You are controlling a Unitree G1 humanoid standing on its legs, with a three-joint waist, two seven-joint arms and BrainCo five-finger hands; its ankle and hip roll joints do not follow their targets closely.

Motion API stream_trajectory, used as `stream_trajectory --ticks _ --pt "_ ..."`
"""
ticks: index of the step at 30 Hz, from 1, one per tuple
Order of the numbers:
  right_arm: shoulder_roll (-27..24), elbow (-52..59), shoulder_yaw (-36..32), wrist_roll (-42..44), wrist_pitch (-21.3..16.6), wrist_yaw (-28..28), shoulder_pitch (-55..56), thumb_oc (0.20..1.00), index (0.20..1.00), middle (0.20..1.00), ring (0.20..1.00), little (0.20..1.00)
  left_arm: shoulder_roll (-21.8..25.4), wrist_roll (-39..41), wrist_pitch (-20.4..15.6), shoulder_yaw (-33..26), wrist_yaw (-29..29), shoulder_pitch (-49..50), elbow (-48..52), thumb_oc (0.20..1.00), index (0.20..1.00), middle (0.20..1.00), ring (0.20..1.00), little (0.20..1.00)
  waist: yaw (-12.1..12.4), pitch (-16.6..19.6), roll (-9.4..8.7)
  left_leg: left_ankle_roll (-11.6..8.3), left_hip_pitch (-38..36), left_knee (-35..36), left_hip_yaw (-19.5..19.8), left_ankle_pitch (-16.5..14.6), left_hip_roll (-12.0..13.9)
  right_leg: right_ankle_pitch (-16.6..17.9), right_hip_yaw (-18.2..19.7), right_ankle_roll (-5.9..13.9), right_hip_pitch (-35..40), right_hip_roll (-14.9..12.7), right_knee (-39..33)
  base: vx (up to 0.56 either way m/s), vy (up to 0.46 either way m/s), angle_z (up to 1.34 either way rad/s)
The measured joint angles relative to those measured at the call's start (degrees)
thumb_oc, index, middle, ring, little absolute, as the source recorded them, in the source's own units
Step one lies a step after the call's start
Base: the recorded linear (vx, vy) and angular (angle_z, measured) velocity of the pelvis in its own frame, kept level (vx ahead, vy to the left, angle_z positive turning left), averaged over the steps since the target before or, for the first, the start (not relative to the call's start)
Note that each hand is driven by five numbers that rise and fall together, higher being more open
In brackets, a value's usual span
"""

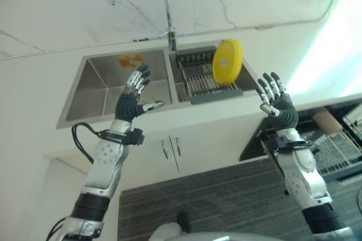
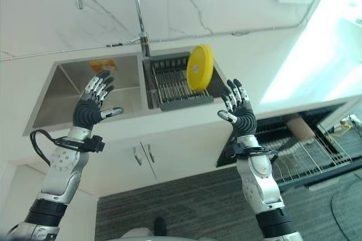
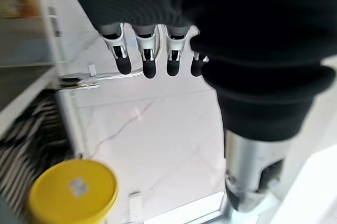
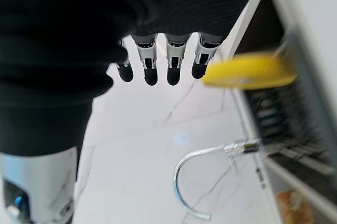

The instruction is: Place the dishes in the dishwasher.

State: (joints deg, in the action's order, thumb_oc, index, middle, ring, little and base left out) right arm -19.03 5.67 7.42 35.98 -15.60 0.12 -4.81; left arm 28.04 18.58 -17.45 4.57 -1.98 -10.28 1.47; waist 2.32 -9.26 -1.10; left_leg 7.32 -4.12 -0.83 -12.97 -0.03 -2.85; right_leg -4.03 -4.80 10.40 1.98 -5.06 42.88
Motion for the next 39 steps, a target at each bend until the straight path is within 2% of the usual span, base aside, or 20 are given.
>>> stream_trajectory --ticks 1,3,4,5,8,10,12,13,14,15,16,17,20,24,27,29,30,32,35,39 --pt "0.5 0.0 0.0 0.0 0.0 -0.1 0.4 1.0 1.0 1.0 1.0 1.0 0.4 0.0 0.1 0.0 0.0 0.0 0.0 1.0 1.0 1.0 1.0 1.0 -0.2 0.0 0.25 1.18 -0.2 -1.4 0.2 -0.9 -0.1 6.3 0.9 -0.3 -3.4 -0.3 5.6 0.29 0.088 0.13" --pt "0.8 1.2 0.5 -1.1 0.0 -0.8 0.2 1.0 1.0 1.0 1.0 1.0 0.3 0.0 0.3 -0.2 0.2 0.3 -0.1 1.0 1.0 1.0 1.0 1.0 -0.3 -0.6 2.75 1.22 -4.2 1.3 3.0 -3.5 0.5 0.4 -2.6 -2.05 -12.5 -2.9 13.3 0.29 -0.057 -0.15" --pt "0.3 1.7 1.1 -1.3 -0.4 -0.5 0.4 1.0 1.0 1.0 1.0 1.0 -0.1 0.0 0.6 -0.3 0.0 0.5 0.0 1.0 1.0 1.0 1.0 1.0 -0.9 -0.8 4.13 0.33 -5.2 1.7 3.1 -4.2 0.7 -4.1 -5.6 -4.46 -16.3 -4.9 5.4 0.25 -0.213 -0.07" --pt "0.0 1.5 1.1 -1.4 -0.6 -0.6 0.6 1.0 1.0 1.0 1.0 1.0 0.1 0.0 0.6 -0.5 -0.3 0.4 0.1 1.0 1.0 1.0 1.0 1.0 -2.2 -0.7 4.0 -0.66 -5.8 2.1 3.5 -4.2 0.2 -4.2 -6.0 -4.99 -18.1 -5.7 -6.8 0.26 -0.304 0.33" --pt "-3.5 1.5 0.6 -1.0 -1.2 -0.5 1.4 1.0 1.0 1.0 1.0 1.0 0.1 -1.9 0.8 -0.6 0.3 0.6 -0.3 1.0 1.0 1.0 1.0 1.0 -5.4 -0.6 1.86 -2.75 -7.2 1.8 6.0 -5.4 -2.0 2.2 -3.3 -1.97 -20.0 -10.0 -30.4 0.23 -0.328 0.87" --pt "-4.1 1.1 0.3 -0.9 -1.4 -0.3 -0.2 1.0 1.0 1.0 1.0 1.0 0.0 -3.7 1.2 -0.5 1.3 1.2 0.0 1.0 1.0 1.0 1.0 1.0 -4.5 0.3 0.43 -4.13 -9.5 1.6 6.2 -6.3 -1.9 8.5 -1.9 -2.54 -14.8 -11.4 -33.5 0.16 -0.273 0.66" --pt "-3.5 0.8 0.4 -0.9 -1.4 0.1 -2.2 1.0 1.0 1.0 1.0 1.0 0.7 -4.0 1.3 -0.8 2.0 1.8 0.1 1.0 1.0 1.0 1.0 1.0 -2.4 1.2 -1.09 -7.2 -10.2 -0.3 6.5 -8.2 -1.0 14.0 -0.7 -5.92 -8.5 -9.8 -38.0 0.12 -0.3 0.13" --pt "-3.0 0.6 0.5 -0.9 -1.3 0.1 -3.7 1.0 1.0 1.0 1.0 1.0 0.7 -4.0 1.4 -1.5 2.0 3.4 0.2 1.0 1.0 1.0 1.0 1.0 -0.9 1.0 -0.67 -9.81 -8.7 -5.9 5.4 -9.7 0.7 13.6 -1.1 -5.77 -6.1 -7.9 -40.4 0.12 -0.332 -0.16" --pt "-2.4 0.4 0.4 -0.6 -1.3 0.0 -3.5 1.0 1.0 1.0 1.0 1.0 0.6 -4.1 1.7 -1.7 1.9 4.7 0.4 1.0 1.0 1.0 1.0 1.0 -0.7 0.8 -2.48 -11.42 -3.2 -16.6 4.5 -12.0 2.1 13.7 -1.9 -5.85 -3.3 -8.5 -43.3 0.13 -0.338 -0.16" --pt "-2.6 0.3 -0.1 0.1 -1.4 0.0 -3.6 1.0 1.0 1.0 1.0 1.0 0.7 -4.1 1.8 -1.7 1.8 5.2 1.0 1.0 1.0 1.0 1.0 1.0 -1.0 1.1 -1.89 -10.76 -2.8 -12.5 4.2 -12.2 4.3 13.3 -3.2 -5.57 -2.1 -7.5 -44.3 0.12 -0.308 0.14" --pt "-4.1 -0.5 -0.6 0.2 -1.3 0.0 -4.7 1.0 1.0 1.0 1.0 1.0 0.5 -4.1 1.8 -2.0 2.0 5.3 2.1 1.0 1.0 1.0 1.0 1.0 -2.0 1.3 0.66 -11.34 -3.8 -1.8 2.8 -6.9 9.5 12.3 -5.8 -4.86 -1.7 -4.2 -44.0 0.11 -0.229 -0.05" --pt "-4.2 -1.7 -1.1 0.3 -0.8 0.0 -5.3 1.0 1.0 1.0 1.0 1.0 0.4 -4.0 1.8 -2.5 2.1 5.8 2.6 1.0 1.0 1.0 1.0 1.0 -1.2 0.6 0.62 -12.86 -6.0 -0.9 0.7 -4.5 11.1 11.0 -5.2 -4.36 -0.6 -3.2 -44.0 0.08 -0.16 -0.17" --pt "-4.6 -1.3 -2.1 1.2 -1.0 -0.5 -4.7 1.0 1.0 1.0 1.0 1.0 0.2 -4.1 1.9 -2.4 2.4 6.5 2.9 1.0 1.0 1.0 1.0 1.0 -2.5 0.9 1.59 -13.52 -7.0 -0.6 -0.1 -4.0 13.9 9.4 -5.2 -5.33 0.5 -0.4 -44.0 0.05 -0.153 -0.1" --pt "-4.6 -1.3 -2.4 1.2 -1.1 -1.6 -4.1 1.0 1.0 1.0 1.0 1.0 -1.0 -4.1 1.9 -1.0 2.7 4.8 2.8 1.0 1.0 1.0 1.0 1.0 -3.8 1.2 2.52 -14.29 -5.5 -2.4 0.0 -3.3 14.4 9.0 -5.3 -5.81 0.7 0.6 -44.3 0.02 -0.054 0.02" --pt "-5.3 -1.2 -1.2 1.1 -1.2 -2.5 -3.8 1.0 1.0 1.0 1.0 1.0 -1.4 -4.1 1.7 0.1 3.1 4.3 2.8 1.0 1.0 1.0 1.0 1.0 -3.4 1.0 2.07 -14.97 -0.6 -10.8 5.6 -4.3 13.1 9.6 -5.0 -6.67 1.7 -1.9 -45.7 0.03 0.178 0.05" --pt "-6.1 -1.1 -1.4 1.1 -1.6 -3.7 -4.0 1.0 1.0 1.0 1.0 1.0 -1.3 -4.0 1.2 0.1 3.0 5.2 2.8 1.0 1.0 1.0 1.0 1.0 -4.4 1.5 4.35 -14.53 -1.1 -1.9 5.8 -3.9 13.5 9.1 -5.3 -5.51 1.1 -1.9 -45.1 -0.07 0.116 0.05" --pt "-7.0 -2.4 -1.3 1.1 -3.2 -4.5 -3.9 1.0 1.0 1.0 1.0 1.0 -2.1 -4.3 -0.3 3.1 4.3 2.3 -0.6 1.0 1.0 1.0 1.0 1.0 -4.5 1.6 6.42 -14.26 -0.3 0.5 5.4 0.2 14.5 9.2 -5.5 -4.51 0.6 -1.3 -44.5 -0.07 0.076 0.08" --pt "-5.4 -4.8 -0.1 0.8 -3.7 -4.6 -3.8 1.0 1.0 1.0 1.0 1.0 -1.9 -5.9 -0.4 6.8 4.9 -2.1 -4.3 1.0 1.0 1.0 1.0 1.0 -4.6 1.8 4.01 -13.85 0.1 3.0 4.5 1.3 12.0 9.6 -5.2 -3.87 -1.1 -4.0 -44.7 0.02 0.031 0.01" --pt "-3.9 0.5 -1.9 0.0 -2.2 -4.4 0.9 1.0 1.0 1.0 1.0 1.0 1.1 -6.2 -0.3 1.4 4.0 1.6 -0.2 1.0 1.0 1.0 1.0 1.0 -5.4 2.0 0.88 -13.02 -1.3 5.8 2.7 3.7 10.4 11.0 -5.0 -2.87 -1.5 -5.4 -46.0 0.05 -0.008 -0.13" --pt "-2.9 1.0 -2.3 -1.3 0.7 -4.6 3.4 1.0 1.0 1.0 1.0 1.0 1.4 -6.2 -0.2 -0.5 4.0 4.0 1.0 1.0 1.0 1.0 1.0 1.0 -5.2 2.6 0.72 -12.84 -3.9 6.0 1.5 2.5 10.6 11.6 -4.9 -2.37 1.5 -5.0 -47.8 0.05 -0.043 -0.11"
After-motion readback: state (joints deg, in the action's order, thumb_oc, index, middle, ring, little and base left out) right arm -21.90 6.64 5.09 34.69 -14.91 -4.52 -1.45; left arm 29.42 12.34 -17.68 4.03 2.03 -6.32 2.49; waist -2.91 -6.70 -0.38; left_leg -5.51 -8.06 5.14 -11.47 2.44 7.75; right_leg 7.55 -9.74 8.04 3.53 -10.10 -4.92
